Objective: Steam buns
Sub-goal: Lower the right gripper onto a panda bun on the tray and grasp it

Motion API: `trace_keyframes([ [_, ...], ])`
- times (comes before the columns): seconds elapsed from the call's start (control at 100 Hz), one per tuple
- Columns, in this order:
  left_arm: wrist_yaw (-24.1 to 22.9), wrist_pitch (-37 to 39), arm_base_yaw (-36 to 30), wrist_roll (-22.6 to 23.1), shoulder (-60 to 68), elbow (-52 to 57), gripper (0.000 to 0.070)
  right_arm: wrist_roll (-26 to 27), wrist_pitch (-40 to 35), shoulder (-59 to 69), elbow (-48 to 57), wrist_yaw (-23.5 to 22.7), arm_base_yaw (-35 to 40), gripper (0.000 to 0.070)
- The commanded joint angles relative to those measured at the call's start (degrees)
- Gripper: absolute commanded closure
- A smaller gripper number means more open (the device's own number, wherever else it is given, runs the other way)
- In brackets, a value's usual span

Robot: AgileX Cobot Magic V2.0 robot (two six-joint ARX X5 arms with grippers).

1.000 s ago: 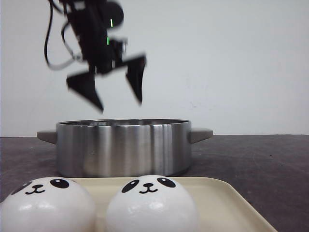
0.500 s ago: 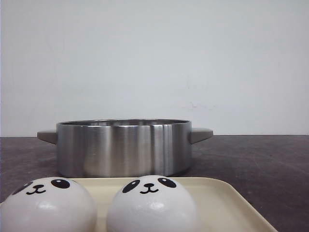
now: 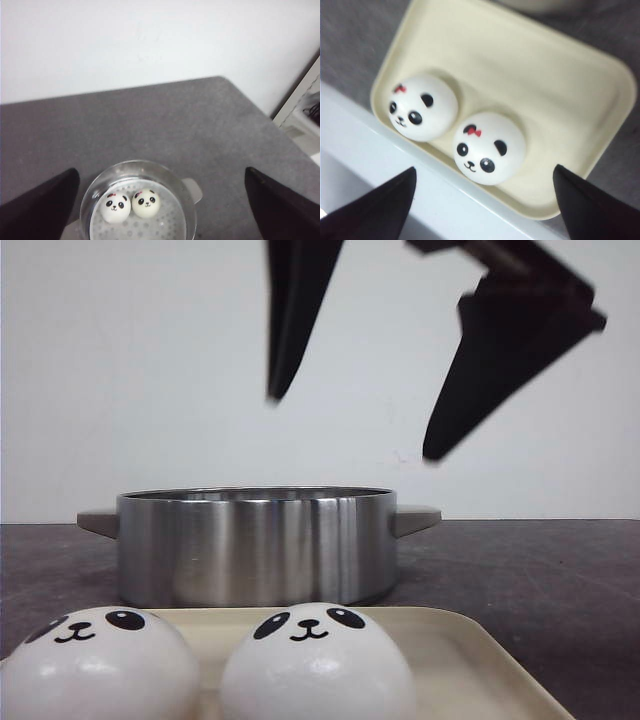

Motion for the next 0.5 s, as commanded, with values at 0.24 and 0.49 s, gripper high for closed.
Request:
trace_keyframes([
  [0.24, -0.2, -0.1, -0.3, 0.3, -3.2, 1.1, 0.0063, 1.9, 1.9, 9.6, 0.7, -3.9, 1.4, 0.0146],
  [0.49, -0.1, -0.8, -0.3, 0.3, -3.8, 1.1, 0.0063, 2.1, 5.6, 14.9, 0.7, -4.6, 1.3, 0.0162],
])
